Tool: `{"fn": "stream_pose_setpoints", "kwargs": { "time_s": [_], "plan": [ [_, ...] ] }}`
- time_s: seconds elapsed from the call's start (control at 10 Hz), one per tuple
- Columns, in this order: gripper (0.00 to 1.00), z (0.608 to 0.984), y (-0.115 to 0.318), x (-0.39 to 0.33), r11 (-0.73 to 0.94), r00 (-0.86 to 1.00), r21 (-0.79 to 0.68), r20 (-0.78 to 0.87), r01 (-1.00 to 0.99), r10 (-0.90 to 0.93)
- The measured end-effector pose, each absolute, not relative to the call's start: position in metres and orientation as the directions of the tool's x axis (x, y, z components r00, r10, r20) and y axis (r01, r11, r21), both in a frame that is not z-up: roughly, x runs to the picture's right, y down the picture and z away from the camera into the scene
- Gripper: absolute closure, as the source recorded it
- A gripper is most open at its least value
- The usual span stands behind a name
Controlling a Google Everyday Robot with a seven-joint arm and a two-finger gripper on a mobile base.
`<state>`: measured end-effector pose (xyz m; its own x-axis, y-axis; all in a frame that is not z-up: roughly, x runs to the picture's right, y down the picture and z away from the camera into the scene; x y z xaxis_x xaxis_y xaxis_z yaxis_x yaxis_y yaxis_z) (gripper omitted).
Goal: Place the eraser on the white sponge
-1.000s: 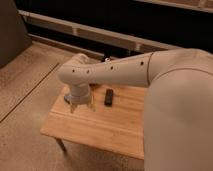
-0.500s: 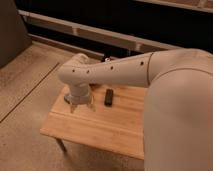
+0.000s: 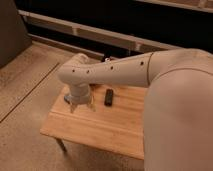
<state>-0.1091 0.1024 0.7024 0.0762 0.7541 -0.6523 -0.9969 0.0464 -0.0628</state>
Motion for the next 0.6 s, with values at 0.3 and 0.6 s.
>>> {"fn": "stream_pose_setpoints", "kwargs": {
  "time_s": [0.3, 0.6],
  "plan": [
    [0.35, 0.711, 0.077, -0.119, 0.03, 0.036, -0.02, -0.562, -0.999, 0.826],
    [0.35, 0.722, 0.044, -0.125, -0.039, -0.048, 0.029, -0.434, -0.999, 0.9]
  ]
}}
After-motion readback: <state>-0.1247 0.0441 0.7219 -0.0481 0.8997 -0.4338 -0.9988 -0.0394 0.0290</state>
